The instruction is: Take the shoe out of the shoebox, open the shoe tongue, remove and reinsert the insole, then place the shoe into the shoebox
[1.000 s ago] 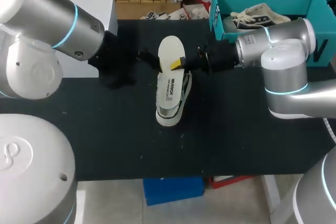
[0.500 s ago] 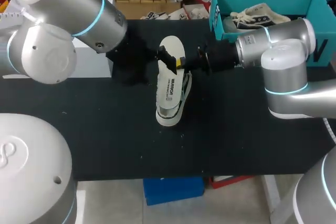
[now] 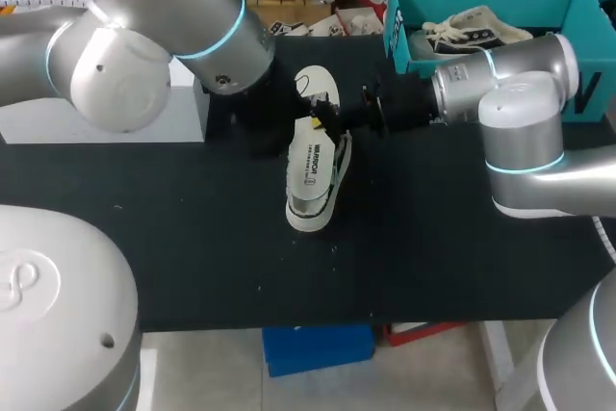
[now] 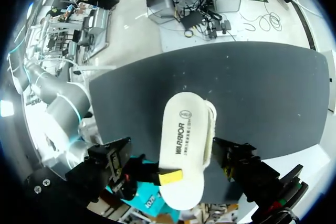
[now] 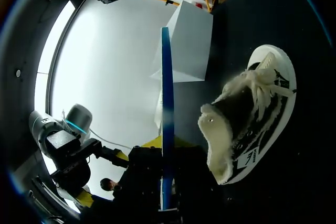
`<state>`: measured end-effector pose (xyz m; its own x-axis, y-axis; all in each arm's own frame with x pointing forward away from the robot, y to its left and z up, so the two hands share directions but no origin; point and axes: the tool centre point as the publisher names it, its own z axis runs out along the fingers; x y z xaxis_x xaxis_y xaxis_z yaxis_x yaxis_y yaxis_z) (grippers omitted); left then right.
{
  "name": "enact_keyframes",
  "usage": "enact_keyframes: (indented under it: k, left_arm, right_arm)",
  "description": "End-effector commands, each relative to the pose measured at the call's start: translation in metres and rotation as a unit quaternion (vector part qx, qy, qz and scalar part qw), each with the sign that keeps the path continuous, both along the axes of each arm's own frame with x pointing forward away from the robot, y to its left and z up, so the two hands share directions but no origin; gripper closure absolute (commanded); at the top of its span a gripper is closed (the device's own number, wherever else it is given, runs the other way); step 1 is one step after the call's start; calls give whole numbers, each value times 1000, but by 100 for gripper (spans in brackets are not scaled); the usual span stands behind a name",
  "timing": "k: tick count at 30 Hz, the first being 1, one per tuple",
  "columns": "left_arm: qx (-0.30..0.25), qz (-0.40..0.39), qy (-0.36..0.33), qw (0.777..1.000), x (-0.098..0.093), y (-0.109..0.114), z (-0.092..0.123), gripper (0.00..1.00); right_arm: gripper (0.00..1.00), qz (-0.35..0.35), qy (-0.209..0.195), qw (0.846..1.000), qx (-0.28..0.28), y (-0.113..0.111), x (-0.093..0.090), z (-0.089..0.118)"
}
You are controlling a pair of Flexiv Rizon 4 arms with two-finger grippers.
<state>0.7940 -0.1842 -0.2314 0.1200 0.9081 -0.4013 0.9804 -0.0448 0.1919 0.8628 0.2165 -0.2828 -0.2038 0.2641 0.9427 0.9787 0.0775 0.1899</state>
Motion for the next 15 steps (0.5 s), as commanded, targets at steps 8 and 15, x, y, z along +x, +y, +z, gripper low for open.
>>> enact_keyframes:
  k: [8,15]
  left_arm:
    - [28,-1,-1,1000,10,-5,-2,0]
    - [31,1,-7,999,34,-5,3,0]
  right_arm:
    - [100,1,1,1000,-1,0,0,0]
    - [100,1,1,1000,-1,0,0,0]
